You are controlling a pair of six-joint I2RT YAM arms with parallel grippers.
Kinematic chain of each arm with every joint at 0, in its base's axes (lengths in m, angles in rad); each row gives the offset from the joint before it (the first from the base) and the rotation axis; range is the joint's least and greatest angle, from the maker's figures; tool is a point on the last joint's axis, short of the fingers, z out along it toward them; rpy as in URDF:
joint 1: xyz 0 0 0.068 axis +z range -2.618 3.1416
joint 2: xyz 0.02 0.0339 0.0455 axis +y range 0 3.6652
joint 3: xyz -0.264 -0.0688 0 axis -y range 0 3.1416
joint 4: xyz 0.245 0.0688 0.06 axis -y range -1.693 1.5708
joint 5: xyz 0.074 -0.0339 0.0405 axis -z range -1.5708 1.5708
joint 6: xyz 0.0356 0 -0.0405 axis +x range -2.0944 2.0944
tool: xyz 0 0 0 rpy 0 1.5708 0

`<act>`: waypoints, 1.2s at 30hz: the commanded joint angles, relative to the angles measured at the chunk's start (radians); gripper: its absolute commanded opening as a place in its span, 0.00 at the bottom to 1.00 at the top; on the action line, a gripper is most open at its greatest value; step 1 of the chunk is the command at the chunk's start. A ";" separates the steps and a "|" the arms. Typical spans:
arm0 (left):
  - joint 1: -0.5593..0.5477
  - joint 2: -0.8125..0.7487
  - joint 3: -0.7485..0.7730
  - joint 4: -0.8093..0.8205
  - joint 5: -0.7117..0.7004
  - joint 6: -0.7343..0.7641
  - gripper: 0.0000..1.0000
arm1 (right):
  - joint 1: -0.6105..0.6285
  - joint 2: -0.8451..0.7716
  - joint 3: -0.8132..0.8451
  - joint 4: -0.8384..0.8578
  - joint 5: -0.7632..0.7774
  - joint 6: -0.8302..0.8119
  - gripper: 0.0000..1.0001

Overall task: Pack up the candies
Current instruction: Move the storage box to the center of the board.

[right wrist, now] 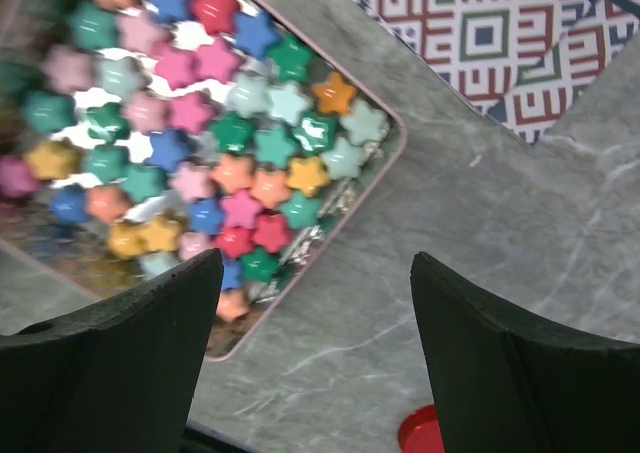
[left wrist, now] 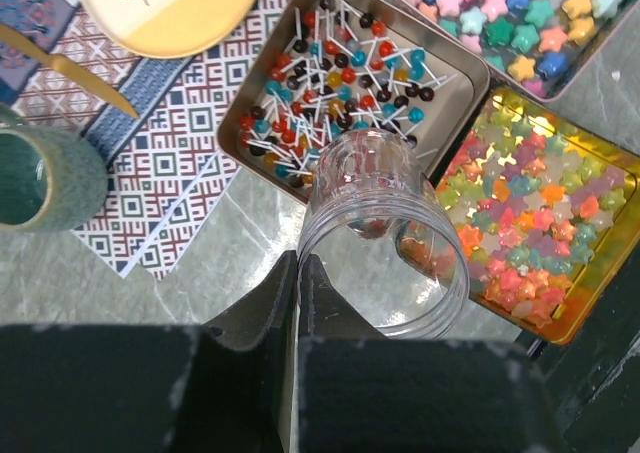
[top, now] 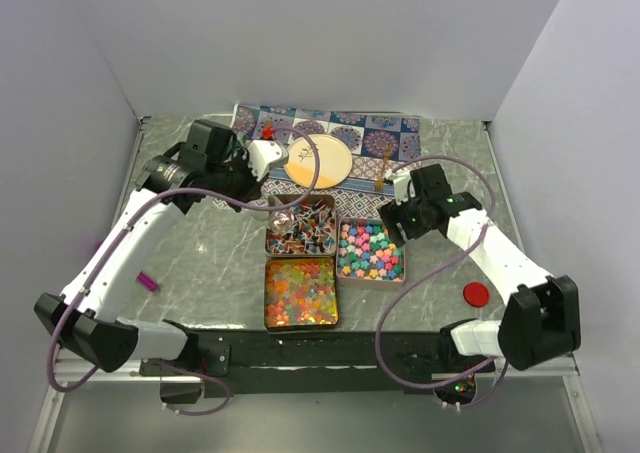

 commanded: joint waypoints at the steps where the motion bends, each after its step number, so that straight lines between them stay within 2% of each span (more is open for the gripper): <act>1: 0.001 -0.064 0.003 0.041 -0.035 -0.025 0.01 | -0.003 0.068 -0.013 0.046 0.128 -0.061 0.81; 5: 0.007 -0.075 0.004 0.036 -0.051 -0.012 0.01 | -0.008 0.146 -0.026 0.046 0.145 -0.087 0.81; 9: 0.010 -0.081 0.013 0.035 -0.056 -0.005 0.01 | -0.016 0.159 -0.044 0.057 0.188 -0.118 0.79; 16: 0.010 -0.071 0.033 0.031 -0.079 0.024 0.01 | -0.107 0.177 -0.049 0.018 0.246 -0.173 0.79; 21: 0.010 -0.068 0.030 0.044 -0.082 0.050 0.01 | -0.251 0.252 -0.023 -0.003 0.271 -0.175 0.77; 36: 0.010 -0.065 -0.008 0.085 -0.078 0.045 0.01 | -0.368 0.301 0.091 -0.011 0.328 -0.224 0.78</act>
